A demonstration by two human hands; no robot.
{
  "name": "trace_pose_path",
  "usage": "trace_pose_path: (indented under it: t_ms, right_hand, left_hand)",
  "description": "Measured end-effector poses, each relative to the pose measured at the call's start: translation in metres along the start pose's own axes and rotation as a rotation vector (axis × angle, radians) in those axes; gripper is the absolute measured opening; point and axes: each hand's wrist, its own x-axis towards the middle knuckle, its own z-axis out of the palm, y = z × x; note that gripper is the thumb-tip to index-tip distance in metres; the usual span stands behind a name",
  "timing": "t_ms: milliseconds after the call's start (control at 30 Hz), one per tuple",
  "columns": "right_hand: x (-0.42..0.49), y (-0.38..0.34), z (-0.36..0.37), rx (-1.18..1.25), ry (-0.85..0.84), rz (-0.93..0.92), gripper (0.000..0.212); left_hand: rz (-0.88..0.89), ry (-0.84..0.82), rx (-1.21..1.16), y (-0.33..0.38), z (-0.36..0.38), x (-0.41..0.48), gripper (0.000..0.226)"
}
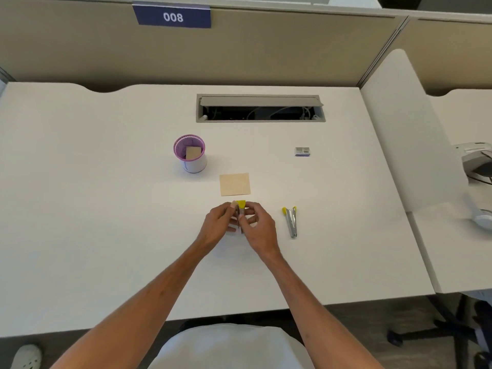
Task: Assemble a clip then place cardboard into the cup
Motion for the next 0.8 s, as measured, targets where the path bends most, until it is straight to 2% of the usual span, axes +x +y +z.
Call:
trace_pose_path:
  t_ms: [233, 367, 600, 700, 800]
  right_hand:
    - [0.007, -0.003, -0.002, -0.016, -0.014, -0.031, 0.017]
    - [0.006, -0.003, 0.000, -0.049, -0.010, -0.050, 0.024]
    - [0.004, -0.010, 0.003, -0.063, -0.015, -0.070, 0.017]
    - [0.005, -0.021, 0.004, -0.075, 0.061, -0.033, 0.028]
    - [0.010, -0.029, 0.004, -0.111, 0.104, -0.015, 0.029]
  left_hand:
    - [0.028, 0.037, -0.062, 0.001, 0.003, -0.003, 0.035]
    - [0.016, 0.056, -0.105, 0.003, 0.001, -0.003, 0.036]
    - [-0.048, -0.028, -0.195, 0.004, -0.002, -0.004, 0.043]
    - [-0.062, -0.073, -0.194, 0.002, -0.002, -0.003, 0.044]
    - [-0.095, -0.116, -0.199, -0.001, -0.002, -0.002, 0.040]
